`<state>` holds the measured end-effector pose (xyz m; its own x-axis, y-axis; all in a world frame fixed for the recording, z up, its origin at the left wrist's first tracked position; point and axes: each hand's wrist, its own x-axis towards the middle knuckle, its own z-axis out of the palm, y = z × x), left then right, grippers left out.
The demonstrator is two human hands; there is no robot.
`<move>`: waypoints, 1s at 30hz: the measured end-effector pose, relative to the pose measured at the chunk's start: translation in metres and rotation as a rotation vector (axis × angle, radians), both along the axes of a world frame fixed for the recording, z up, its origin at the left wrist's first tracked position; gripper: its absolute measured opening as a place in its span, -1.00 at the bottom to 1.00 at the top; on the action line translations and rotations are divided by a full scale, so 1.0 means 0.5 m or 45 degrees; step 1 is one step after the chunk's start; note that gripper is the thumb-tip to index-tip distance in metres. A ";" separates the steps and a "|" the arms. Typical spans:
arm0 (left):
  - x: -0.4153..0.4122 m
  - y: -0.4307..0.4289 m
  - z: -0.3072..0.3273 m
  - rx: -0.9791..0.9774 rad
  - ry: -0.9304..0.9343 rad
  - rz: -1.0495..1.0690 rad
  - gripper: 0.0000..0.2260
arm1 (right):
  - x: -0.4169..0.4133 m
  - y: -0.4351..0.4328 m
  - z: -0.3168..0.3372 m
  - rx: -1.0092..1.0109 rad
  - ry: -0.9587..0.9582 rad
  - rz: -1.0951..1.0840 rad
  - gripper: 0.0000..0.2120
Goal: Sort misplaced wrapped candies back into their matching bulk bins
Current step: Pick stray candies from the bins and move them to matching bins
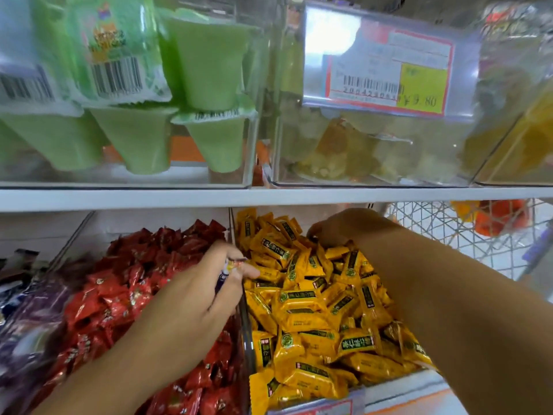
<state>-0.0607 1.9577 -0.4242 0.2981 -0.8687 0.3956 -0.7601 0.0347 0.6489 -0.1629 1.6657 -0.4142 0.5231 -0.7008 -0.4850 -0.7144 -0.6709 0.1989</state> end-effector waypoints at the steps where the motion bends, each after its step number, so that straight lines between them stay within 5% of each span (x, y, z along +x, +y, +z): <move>1: 0.005 -0.003 -0.008 -0.017 -0.055 0.008 -0.53 | 0.001 -0.005 -0.009 -0.049 -0.002 -0.027 -0.46; 4: 0.016 -0.011 -0.021 -0.008 -0.099 0.031 -0.37 | 0.002 -0.005 -0.021 -0.082 -0.037 -0.040 -0.51; 11: 0.015 -0.017 -0.015 0.033 -0.017 0.011 -0.61 | -0.036 0.033 -0.016 -0.062 -0.472 -0.082 -0.60; 21: 0.003 -0.009 -0.002 0.079 0.044 -0.057 -0.56 | -0.095 0.046 0.026 0.091 -1.129 -0.101 -0.88; 25: 0.006 -0.006 -0.003 0.172 0.094 -0.069 -0.79 | -0.099 0.051 0.038 0.019 -0.889 0.020 -0.79; 30: 0.004 0.000 0.004 0.184 0.109 -0.075 -0.79 | -0.086 0.083 0.053 0.003 -0.881 0.059 -0.73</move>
